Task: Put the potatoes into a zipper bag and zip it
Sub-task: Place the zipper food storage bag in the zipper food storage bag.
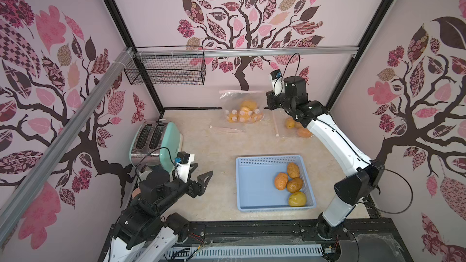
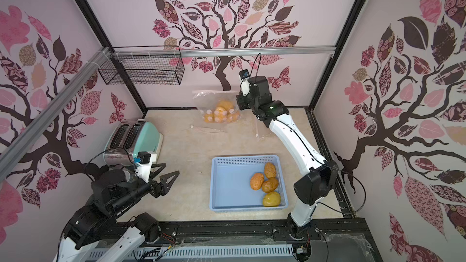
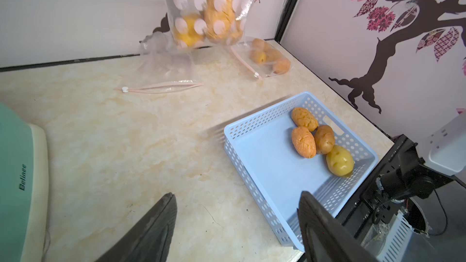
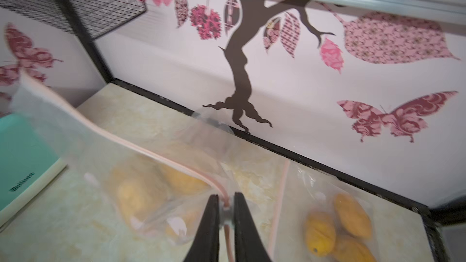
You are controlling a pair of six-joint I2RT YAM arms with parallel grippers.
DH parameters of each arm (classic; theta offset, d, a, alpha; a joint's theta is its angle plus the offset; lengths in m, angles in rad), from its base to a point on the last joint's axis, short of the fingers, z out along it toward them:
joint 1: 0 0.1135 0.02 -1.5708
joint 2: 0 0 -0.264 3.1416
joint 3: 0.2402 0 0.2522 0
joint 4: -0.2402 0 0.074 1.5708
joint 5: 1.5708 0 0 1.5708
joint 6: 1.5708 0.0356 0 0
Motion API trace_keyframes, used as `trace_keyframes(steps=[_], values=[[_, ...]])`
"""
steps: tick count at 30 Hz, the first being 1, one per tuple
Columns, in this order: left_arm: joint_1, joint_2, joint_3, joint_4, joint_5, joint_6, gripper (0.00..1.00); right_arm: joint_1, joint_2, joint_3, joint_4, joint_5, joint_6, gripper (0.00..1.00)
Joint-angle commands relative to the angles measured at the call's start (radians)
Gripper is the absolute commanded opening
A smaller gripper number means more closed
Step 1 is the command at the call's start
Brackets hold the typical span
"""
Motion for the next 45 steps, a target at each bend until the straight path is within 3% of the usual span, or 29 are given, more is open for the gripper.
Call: trace_keyframes(steps=[1, 7, 10, 14, 17, 21, 26, 32, 36, 42, 45], values=[[0.002, -0.018, -0.057, 0.066, 0.051, -0.019, 0.78, -0.092, 0.062, 0.110, -0.007, 0.085, 0.034, 0.00], [0.002, -0.049, -0.092, 0.091, 0.092, -0.019, 0.78, -0.273, 0.111, 0.121, 0.024, 0.211, 0.147, 0.00], [0.002, -0.050, -0.104, 0.101, 0.103, -0.013, 0.78, -0.284, 0.032, -0.117, 0.200, 0.294, 0.125, 0.00], [0.003, -0.032, -0.105, 0.101, 0.133, -0.002, 0.78, -0.285, -0.051, -0.456, 0.413, 0.274, 0.130, 0.00], [0.002, -0.035, -0.109, 0.100, 0.140, -0.002, 0.78, -0.285, -0.079, -0.652, 0.494, 0.210, 0.157, 0.00], [0.002, -0.037, -0.112, 0.102, 0.141, -0.002, 0.78, -0.278, -0.102, -0.834, 0.588, 0.025, 0.206, 0.00], [0.002, -0.029, -0.111, 0.100, 0.138, -0.003, 0.79, -0.244, -0.076, -0.894, 0.598, -0.146, 0.217, 0.00], [0.002, -0.028, -0.111, 0.091, 0.114, -0.005, 0.79, -0.186, -0.048, -0.886, 0.547, -0.212, 0.197, 0.01], [0.003, -0.016, -0.113, 0.088, 0.100, -0.006, 0.79, -0.178, -0.047, -0.876, 0.526, -0.259, 0.210, 0.17], [0.003, 0.030, -0.105, 0.085, 0.051, -0.026, 0.79, -0.171, -0.108, -0.831, 0.498, -0.293, 0.250, 0.60], [0.004, 0.064, -0.092, 0.091, -0.022, -0.061, 0.80, -0.155, -0.206, -0.889, 0.543, -0.306, 0.308, 0.65]])
